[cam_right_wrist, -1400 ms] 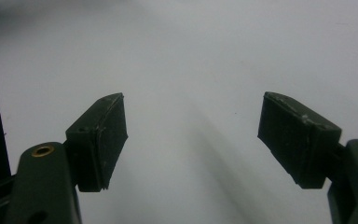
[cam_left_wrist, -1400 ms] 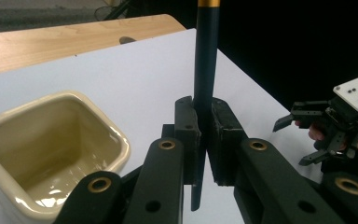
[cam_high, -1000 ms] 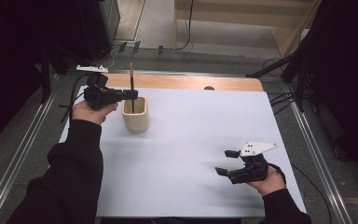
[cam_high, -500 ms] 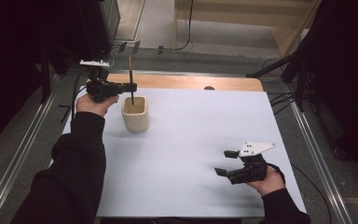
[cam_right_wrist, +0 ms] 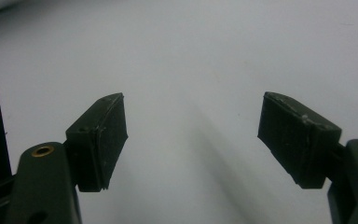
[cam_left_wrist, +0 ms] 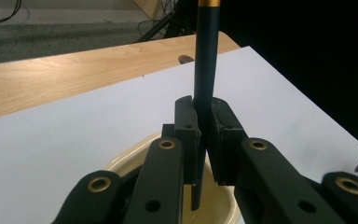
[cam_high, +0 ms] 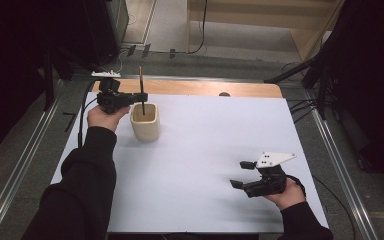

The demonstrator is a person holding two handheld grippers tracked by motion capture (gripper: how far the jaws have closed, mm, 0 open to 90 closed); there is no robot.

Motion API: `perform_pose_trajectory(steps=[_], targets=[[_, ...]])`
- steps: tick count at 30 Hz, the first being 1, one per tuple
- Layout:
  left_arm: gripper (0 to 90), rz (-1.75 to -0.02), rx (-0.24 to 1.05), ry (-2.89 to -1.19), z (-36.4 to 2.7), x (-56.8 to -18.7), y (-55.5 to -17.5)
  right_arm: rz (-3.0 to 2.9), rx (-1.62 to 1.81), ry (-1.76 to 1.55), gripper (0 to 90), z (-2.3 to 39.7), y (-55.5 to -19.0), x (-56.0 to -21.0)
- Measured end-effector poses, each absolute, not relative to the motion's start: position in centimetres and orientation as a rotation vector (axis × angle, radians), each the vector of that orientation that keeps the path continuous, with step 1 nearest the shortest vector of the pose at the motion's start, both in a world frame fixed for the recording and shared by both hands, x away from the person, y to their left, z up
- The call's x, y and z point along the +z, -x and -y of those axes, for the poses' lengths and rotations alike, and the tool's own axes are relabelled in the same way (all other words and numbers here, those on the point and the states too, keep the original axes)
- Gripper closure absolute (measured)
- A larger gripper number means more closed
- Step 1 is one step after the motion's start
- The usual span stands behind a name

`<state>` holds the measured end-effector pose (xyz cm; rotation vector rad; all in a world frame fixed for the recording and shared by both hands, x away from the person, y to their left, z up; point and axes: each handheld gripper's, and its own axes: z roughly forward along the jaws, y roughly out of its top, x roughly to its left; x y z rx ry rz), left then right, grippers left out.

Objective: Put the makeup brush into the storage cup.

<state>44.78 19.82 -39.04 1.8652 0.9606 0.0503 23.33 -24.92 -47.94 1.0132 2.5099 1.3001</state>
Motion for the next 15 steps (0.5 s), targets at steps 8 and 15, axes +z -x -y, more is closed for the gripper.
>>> perform_pose_trajectory(steps=[8,15], targets=[[83.7,-0.961,0.051,-1.868,-19.7,-40.4,-44.4,-2.51,1.301,-1.011,24.3,24.9,-23.3,-47.9],[83.7,-0.961,0.051,-1.878,-19.9,-41.0,-44.1,-2.509,1.302,-1.011,24.3,24.9,-23.3,-47.9]])
